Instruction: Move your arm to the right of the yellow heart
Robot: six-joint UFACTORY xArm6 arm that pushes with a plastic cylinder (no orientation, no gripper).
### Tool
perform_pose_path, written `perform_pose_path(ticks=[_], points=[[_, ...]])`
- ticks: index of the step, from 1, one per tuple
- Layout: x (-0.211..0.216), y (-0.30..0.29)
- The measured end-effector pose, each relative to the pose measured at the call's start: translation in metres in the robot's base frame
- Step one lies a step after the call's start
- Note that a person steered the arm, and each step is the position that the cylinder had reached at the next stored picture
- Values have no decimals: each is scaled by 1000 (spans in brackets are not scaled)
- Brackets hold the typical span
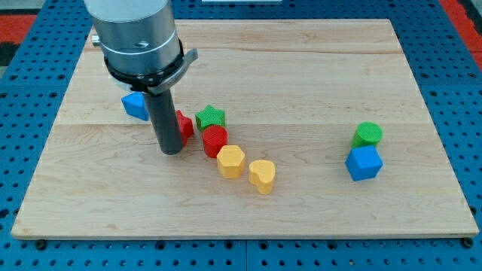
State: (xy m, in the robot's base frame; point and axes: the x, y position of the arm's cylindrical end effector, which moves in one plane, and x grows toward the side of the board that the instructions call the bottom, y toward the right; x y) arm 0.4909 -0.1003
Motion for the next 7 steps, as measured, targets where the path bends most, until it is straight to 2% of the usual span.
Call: perform_pose_path(ticks=[1,2,3,4,5,7], points=[[1,-14],[50,-21],[107,44],[124,114],[124,186],[105,190]])
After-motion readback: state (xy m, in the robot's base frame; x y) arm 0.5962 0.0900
